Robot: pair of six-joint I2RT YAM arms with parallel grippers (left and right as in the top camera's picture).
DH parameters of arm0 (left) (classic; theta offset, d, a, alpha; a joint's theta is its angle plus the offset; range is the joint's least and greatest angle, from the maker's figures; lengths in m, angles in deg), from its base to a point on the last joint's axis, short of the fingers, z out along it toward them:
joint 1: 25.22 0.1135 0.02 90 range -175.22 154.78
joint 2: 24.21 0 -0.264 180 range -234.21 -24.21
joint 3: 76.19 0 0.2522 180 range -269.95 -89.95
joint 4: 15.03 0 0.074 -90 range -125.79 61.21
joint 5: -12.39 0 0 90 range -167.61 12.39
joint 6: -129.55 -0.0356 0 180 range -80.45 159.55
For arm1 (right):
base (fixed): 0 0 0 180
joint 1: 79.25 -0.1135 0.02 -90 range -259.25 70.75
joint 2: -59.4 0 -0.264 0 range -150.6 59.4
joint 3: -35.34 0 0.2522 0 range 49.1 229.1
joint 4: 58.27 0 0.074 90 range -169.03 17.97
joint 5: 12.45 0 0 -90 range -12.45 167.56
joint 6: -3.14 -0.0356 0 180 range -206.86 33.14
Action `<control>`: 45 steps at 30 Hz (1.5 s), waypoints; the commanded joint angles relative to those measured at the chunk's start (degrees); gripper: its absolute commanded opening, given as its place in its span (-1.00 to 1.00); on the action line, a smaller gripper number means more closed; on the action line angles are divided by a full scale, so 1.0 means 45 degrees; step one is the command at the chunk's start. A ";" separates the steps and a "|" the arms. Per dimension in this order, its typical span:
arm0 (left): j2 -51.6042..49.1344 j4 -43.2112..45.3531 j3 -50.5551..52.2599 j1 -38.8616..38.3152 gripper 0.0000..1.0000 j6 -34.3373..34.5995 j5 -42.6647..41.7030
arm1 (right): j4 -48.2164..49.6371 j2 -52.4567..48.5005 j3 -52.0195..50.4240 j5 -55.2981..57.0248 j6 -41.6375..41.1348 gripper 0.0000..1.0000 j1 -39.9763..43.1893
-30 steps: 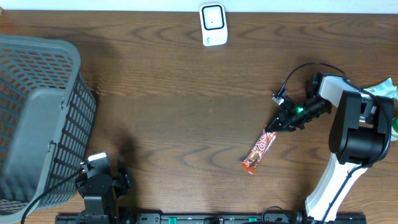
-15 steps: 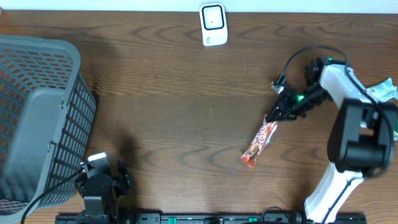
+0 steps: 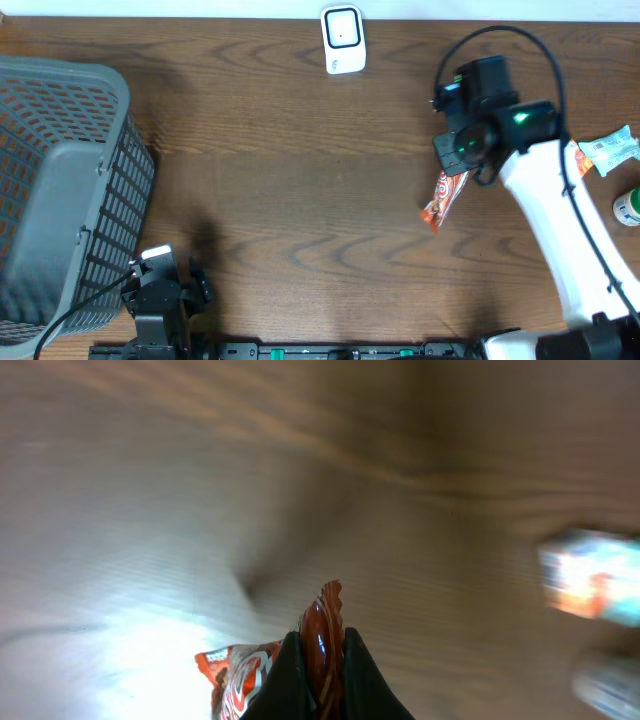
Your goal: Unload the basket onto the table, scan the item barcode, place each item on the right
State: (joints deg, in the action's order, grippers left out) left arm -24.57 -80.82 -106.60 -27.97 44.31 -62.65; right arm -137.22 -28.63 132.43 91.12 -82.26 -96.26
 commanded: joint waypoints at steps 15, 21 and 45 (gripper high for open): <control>0.0024 -0.0384 0.0126 -0.0044 0.70 0.0102 0.0121 | -0.0165 -0.3944 -0.1880 1.1040 -1.0331 -0.97 -0.5683; 0.0024 -0.0384 0.0126 -0.0044 0.71 0.0107 0.0121 | 0.0787 -0.6154 -0.1880 1.0214 -1.1016 -0.98 -0.7786; 0.0024 -0.0389 0.0126 -0.0039 0.70 0.0102 0.0121 | 0.1511 -0.3900 0.0199 0.2098 -1.0409 -0.97 -0.6883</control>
State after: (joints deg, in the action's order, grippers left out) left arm -24.57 -80.84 -106.60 -27.97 44.31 -62.65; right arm -129.18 -46.35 133.15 102.53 -128.29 -130.82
